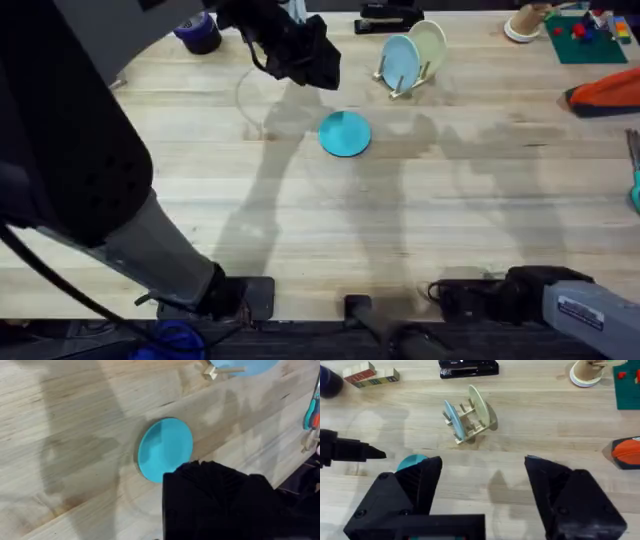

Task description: Pick up the plates from the table one by one and place each into a slot on the dish rack.

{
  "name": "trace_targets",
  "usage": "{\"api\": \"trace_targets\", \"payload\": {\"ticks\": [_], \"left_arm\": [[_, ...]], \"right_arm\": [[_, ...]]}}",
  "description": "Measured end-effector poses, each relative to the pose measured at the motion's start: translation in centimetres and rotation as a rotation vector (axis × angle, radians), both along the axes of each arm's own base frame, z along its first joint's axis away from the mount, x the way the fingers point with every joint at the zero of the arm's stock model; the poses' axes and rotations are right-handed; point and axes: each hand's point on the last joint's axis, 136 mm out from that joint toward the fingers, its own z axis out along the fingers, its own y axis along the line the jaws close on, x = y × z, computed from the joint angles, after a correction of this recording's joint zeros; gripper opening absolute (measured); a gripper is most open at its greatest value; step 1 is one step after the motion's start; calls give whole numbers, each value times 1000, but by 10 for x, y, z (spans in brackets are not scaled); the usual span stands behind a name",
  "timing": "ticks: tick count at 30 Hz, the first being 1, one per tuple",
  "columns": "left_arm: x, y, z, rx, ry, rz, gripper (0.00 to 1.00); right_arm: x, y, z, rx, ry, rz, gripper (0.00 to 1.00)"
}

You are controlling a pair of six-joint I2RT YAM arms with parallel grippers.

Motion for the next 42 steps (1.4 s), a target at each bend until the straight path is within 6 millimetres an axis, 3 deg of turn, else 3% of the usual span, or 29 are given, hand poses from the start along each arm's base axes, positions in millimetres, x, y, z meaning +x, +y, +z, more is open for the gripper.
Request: {"api": "trace_targets", "payload": {"ticks": [7,22,33,42], "left_arm": [[-9,1,-29,-2,29,-2,43],[-31,4,-68,-3,84,-6,42],[-34,5,-82,-5,78,-6,42],[-51,10,-103,5,117,-5,42]], "right_arm": [[0,0,0,0,0,0,994],[0,0,0,0,0,0,994],[0,0,0,0,0,0,995],[0,0,0,0,0,0,995]]}}
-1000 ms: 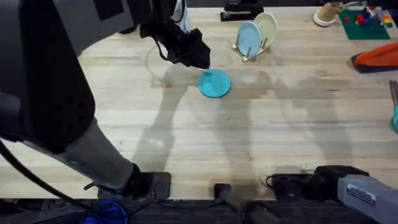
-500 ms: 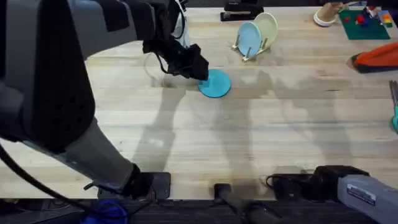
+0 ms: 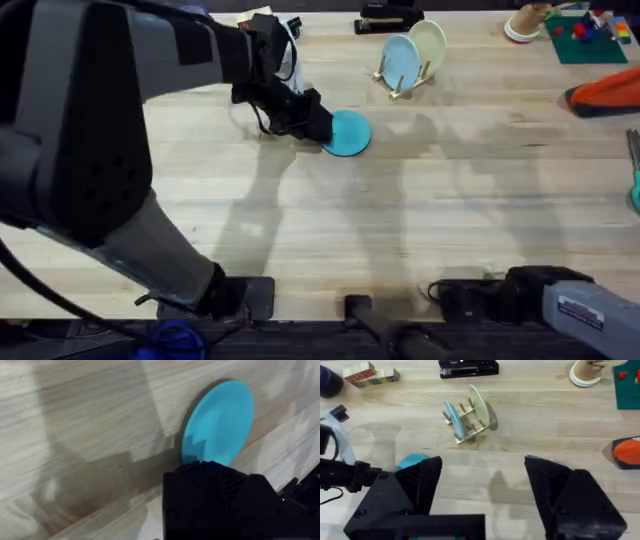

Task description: Pick up the plates from the table one by one and place each into a slot on the dish rack.

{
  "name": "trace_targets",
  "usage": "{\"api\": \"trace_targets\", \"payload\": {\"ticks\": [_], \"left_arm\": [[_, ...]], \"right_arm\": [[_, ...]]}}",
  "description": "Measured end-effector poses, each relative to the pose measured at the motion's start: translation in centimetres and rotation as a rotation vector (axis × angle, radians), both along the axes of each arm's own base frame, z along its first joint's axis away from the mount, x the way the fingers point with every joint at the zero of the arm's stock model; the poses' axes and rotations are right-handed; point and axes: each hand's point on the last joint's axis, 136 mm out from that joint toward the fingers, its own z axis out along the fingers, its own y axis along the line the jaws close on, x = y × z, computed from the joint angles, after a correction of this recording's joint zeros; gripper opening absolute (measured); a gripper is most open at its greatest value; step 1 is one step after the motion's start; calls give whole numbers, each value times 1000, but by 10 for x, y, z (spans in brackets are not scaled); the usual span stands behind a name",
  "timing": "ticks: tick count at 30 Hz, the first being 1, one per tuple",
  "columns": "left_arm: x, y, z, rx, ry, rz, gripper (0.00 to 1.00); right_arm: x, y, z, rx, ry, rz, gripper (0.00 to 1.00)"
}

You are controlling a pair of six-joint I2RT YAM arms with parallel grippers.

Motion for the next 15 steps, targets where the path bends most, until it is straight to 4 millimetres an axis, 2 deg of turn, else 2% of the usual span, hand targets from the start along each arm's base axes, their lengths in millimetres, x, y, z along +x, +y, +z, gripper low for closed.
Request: {"api": "trace_targets", "payload": {"ticks": [15], "left_arm": [[-4,-3,-5,-58,28,11,42]], "right_arm": [[0,0,0,0,0,0,995]]}}
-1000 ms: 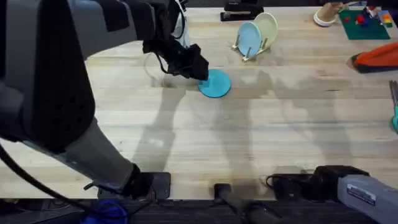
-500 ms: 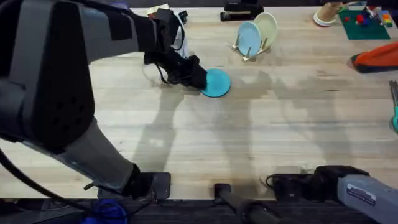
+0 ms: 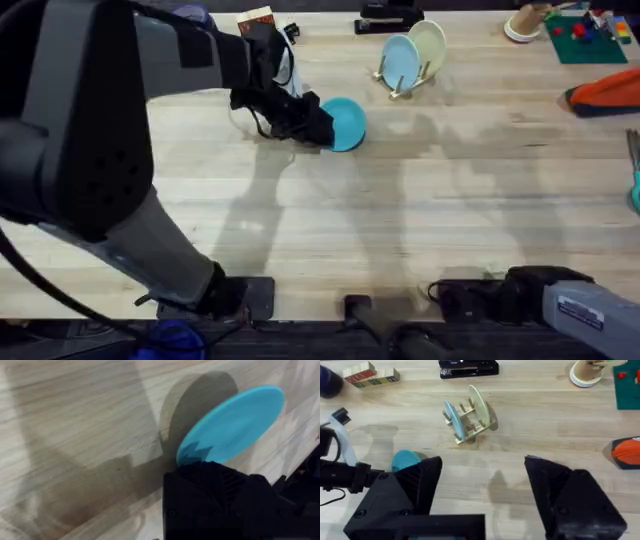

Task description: Pick up the plates from the table one by one and place each into a slot on the dish rack.

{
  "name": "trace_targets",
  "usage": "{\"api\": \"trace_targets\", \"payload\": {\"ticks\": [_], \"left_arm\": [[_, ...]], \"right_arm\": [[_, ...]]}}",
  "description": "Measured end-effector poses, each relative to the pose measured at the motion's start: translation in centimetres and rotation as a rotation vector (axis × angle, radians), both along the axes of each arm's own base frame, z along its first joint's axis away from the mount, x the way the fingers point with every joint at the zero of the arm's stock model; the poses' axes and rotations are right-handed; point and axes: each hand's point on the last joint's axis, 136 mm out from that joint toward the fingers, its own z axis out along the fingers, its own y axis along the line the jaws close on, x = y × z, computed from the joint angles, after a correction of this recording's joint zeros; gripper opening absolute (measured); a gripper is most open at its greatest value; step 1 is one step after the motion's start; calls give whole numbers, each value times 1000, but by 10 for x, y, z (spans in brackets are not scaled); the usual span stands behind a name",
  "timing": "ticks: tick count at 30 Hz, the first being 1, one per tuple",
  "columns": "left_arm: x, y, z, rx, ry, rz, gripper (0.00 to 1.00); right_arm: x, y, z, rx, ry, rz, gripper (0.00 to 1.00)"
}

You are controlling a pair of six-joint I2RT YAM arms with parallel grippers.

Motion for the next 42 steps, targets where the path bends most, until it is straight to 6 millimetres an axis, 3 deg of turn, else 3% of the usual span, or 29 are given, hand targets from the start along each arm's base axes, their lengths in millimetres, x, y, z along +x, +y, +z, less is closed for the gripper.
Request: {"api": "trace_targets", "payload": {"ticks": [17,26,42], "left_arm": [[0,-1,0,-3,0,-1,42],[0,-1,0,-3,-1,-1,43],[1,-1,0,-5,-6,-1,42]], "right_arm": [[0,1,0,7,1,1,995],[-3,18,-2,105,25,51,995],[21,61,-62,300,270,243,993]]}}
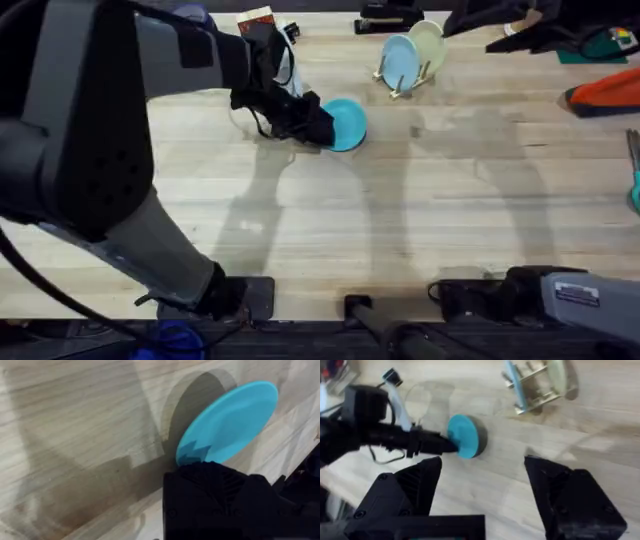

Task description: Pick up the plates from the table one by one and place each into a slot on the dish rack.

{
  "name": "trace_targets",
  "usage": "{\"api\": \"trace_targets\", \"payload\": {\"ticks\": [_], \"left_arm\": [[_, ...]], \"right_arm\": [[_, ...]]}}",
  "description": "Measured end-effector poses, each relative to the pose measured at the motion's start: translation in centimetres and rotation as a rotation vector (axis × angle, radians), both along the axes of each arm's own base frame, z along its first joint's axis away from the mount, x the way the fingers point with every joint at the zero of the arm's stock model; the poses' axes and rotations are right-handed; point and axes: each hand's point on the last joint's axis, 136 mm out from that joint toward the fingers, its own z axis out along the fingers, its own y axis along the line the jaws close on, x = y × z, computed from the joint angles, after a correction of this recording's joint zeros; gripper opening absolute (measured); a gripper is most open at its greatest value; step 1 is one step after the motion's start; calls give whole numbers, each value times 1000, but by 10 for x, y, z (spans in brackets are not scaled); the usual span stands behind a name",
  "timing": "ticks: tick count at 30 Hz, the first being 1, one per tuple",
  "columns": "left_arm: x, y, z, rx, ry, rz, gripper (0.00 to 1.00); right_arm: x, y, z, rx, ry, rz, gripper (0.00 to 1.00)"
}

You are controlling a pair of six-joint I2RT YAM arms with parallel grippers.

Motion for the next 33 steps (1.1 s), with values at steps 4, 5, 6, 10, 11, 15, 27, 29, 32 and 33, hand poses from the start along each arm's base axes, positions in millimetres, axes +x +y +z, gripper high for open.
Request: {"api": "trace_targets", "payload": {"ticks": [4,5,6,10,11,15,27,29,32,33], "left_arm": [[0,0,0,-1,2,3,42],[0,0,0,-1,2,4,42],[0,0,0,-1,3,5,42],[1,0,0,-2,1,6,43],[1,0,0,-2,1,6,43],[1,0,0,-2,0,8,43],[4,-1,1,-6,-13,7,43],[4,-2,1,-6,-16,7,43],[4,-2,1,-7,-16,6,43],[4,-2,1,-7,-16,6,43]], "right_arm": [[-7,11,-14,36,61,90,994],[-10,14,-19,46,84,112,994],[-12,16,-24,55,109,130,994],[-17,21,-44,81,201,167,994],[-17,21,-49,86,221,173,994],[-17,24,-64,94,279,191,994],[-17,34,-77,92,318,232,995],[-19,34,-77,95,328,226,995],[-20,35,-77,103,345,207,995],[-20,35,-77,106,349,204,995]]}}
